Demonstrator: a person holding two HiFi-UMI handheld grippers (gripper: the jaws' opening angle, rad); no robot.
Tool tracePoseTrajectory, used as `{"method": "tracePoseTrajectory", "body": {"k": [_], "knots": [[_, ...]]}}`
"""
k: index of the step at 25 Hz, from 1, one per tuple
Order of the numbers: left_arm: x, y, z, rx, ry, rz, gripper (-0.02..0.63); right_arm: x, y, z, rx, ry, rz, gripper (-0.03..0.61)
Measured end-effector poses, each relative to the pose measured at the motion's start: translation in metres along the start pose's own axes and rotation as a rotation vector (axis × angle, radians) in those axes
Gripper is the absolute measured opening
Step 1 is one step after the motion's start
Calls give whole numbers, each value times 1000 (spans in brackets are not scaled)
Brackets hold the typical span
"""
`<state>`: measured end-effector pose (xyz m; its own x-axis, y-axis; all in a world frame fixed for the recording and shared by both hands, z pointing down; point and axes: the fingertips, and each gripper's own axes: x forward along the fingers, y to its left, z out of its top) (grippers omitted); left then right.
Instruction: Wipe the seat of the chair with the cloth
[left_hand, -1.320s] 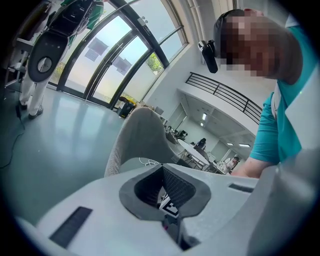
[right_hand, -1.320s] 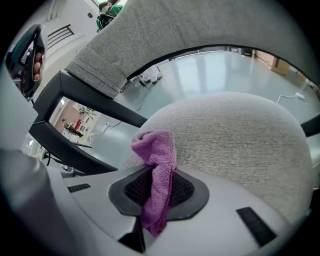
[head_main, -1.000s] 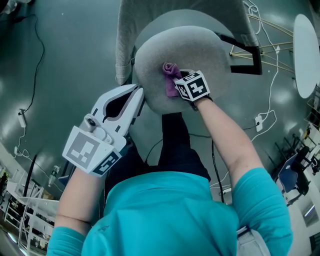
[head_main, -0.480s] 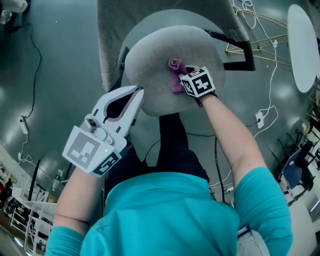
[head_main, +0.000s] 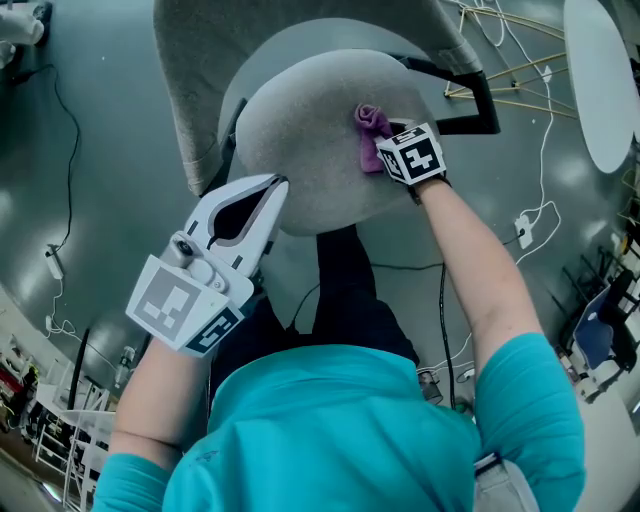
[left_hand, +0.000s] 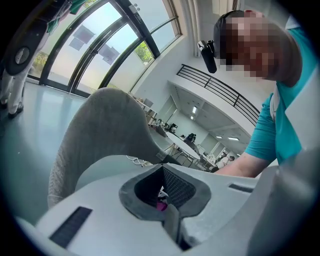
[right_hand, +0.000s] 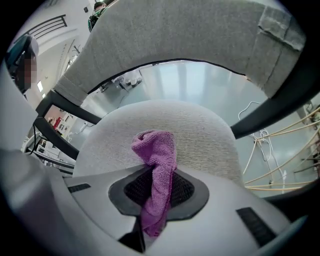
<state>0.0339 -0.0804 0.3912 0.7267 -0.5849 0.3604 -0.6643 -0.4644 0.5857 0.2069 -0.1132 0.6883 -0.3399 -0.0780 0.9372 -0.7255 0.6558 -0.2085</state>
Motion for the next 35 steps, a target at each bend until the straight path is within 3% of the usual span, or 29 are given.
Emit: {"method": "tracePoseTrajectory", "body": {"k": [21, 29, 31, 35], "knots": [[11, -9, -3, 4, 15, -17, 3, -32, -97, -17, 42, 14, -233, 58], [-2, -8, 1, 5, -7, -11, 3, -41, -108, -14, -83, 116, -497, 58], [-11, -6, 2, 6, -13, -6, 3, -46, -115, -17, -72, 133, -557, 58], [-39, 7, 7, 2, -46, 28, 3, -54, -108, -14, -26, 115, -570, 58]]}}
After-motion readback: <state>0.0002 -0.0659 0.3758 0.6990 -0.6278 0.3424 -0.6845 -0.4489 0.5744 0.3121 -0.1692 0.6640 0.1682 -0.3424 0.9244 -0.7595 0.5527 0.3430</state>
